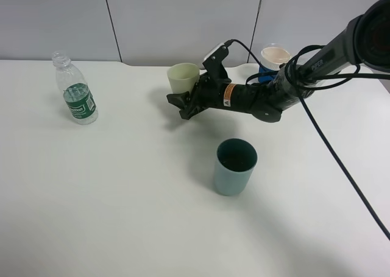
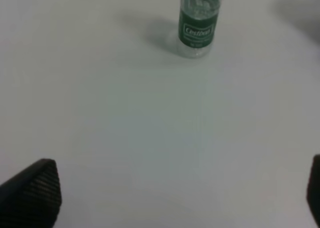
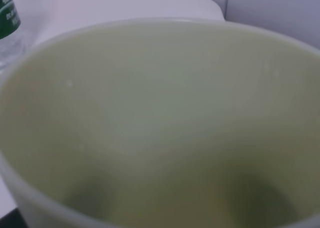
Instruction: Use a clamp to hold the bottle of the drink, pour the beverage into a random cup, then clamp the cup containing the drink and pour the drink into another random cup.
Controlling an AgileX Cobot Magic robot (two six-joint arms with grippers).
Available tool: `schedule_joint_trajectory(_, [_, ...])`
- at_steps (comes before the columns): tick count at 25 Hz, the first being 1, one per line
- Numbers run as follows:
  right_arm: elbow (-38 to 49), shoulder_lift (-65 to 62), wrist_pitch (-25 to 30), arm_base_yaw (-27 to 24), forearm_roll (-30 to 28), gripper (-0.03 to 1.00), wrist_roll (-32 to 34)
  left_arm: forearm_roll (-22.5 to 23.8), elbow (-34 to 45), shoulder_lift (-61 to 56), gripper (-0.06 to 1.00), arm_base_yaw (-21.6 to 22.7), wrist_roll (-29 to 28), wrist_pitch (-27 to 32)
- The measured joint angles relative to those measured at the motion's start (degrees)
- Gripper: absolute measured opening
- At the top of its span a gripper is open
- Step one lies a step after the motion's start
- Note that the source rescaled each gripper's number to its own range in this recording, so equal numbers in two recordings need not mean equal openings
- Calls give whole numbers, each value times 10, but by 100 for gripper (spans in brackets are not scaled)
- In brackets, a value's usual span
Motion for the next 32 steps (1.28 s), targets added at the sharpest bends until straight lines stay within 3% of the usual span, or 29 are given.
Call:
schedule_joint_trajectory(8, [0, 0, -2, 0, -6, 1, 0, 0, 0, 0, 100, 0, 0, 0])
schedule_joint_trajectory(9, [0, 0, -2, 0, -8, 6, 0, 0, 0, 0, 100, 0, 0, 0])
schedule_joint_trajectory(13, [0, 0, 0, 0, -11, 47, 0, 0, 0, 0, 100, 0, 0, 0])
schedule_joint_trajectory(15, [0, 0, 0, 0, -11, 55, 4, 0, 0, 0, 100, 0, 0, 0])
schedule_joint_trajectory(27, [55, -116, 24, 0, -28, 59, 91, 0, 0, 0, 100, 0, 0, 1])
schedule_joint_trajectory(32, [120, -227, 82, 0, -11, 73, 101, 0, 0, 0, 100, 0, 0, 1])
